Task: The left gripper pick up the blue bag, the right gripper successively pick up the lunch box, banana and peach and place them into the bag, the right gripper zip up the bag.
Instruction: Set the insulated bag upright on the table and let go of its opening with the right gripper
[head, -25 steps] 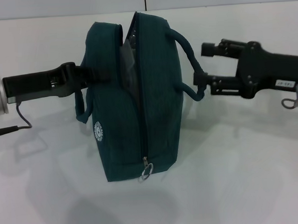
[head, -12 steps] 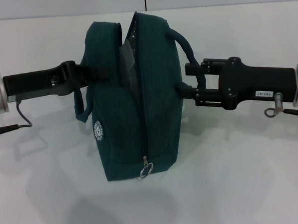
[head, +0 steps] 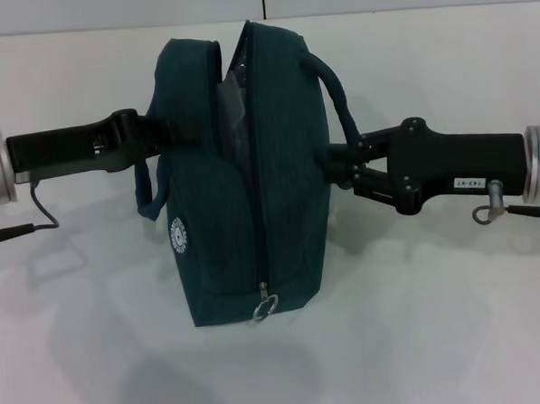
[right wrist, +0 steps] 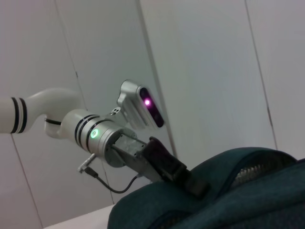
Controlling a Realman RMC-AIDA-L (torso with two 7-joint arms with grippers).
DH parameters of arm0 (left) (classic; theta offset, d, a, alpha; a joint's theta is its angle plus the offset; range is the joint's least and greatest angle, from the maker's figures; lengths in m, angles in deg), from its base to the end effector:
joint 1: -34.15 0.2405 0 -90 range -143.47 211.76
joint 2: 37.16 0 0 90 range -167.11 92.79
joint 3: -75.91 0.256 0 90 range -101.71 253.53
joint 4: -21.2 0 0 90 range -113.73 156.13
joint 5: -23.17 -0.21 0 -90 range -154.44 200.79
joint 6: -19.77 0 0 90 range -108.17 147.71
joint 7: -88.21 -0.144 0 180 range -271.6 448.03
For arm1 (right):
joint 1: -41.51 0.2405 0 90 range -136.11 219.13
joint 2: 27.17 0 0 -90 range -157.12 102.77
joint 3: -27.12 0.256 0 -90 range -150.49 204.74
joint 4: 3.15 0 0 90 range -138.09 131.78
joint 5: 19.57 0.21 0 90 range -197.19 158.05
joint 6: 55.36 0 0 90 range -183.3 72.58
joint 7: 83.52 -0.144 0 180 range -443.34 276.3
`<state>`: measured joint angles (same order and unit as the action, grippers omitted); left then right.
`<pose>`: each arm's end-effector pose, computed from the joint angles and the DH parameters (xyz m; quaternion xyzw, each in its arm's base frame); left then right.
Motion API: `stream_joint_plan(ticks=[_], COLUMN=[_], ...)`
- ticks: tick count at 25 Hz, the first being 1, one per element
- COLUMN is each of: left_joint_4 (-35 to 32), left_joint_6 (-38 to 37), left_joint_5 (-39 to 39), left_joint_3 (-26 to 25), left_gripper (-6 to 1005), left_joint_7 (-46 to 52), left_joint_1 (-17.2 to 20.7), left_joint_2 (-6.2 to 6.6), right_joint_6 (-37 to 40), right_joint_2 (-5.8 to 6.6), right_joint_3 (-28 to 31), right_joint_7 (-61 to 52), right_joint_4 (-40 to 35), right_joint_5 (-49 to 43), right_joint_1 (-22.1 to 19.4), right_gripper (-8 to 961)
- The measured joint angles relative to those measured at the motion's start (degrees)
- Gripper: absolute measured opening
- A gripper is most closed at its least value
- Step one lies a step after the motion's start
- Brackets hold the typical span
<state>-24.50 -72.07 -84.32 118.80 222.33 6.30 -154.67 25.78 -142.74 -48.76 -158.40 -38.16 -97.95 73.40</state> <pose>-0.2502 0.3358 0.0347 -0.7628 -0.5710 -0.3028 0.0228 0.1954 0.3406 -0.0324 -0.9390 0.1286 0.3110 0.0709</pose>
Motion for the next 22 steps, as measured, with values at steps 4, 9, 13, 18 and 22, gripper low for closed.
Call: stream_joint_plan(ticks=[4, 9, 13, 18, 22], left_joint_4=[0.0, 0.0, 1.6, 5.6, 7.8], left_joint_6=[0.0, 0.0, 0.1, 0.7, 1.0], left_joint_5=[0.0, 0.2, 0.2, 0.1, 0.0], left_joint_3=[0.0, 0.1, 0.1, 0.7, 0.7], left_gripper=[34, 34, 34, 34, 34], left_joint_7=[0.0, -0.1, -1.0, -2.7, -3.9], left_joint_1=[0.0, 0.0, -0.7, -3.1, -4.2], left_joint_2=[0.00, -0.16, -0.52, -1.19, -1.82], right_joint_6=[-0.1, 0.7, 1.0, 1.2, 2.9], right_joint_2=[0.06, 0.44, 0.79, 1.73, 2.01], right_joint_3=[-0.2, -0.3, -0.1, 0.6, 3.6], right_joint_7=[0.3, 0.3, -0.6, -2.2, -2.5], right_joint_4=[-0.6, -4.8, -11.7, -18.5, -18.9], right_joint_5=[0.0, -0.1, -2.2, -4.6, -5.9], right_joint_1=[-0.1, -2.5, -6.5, -11.0, -11.7], right_gripper=[203, 80, 66, 65, 65])
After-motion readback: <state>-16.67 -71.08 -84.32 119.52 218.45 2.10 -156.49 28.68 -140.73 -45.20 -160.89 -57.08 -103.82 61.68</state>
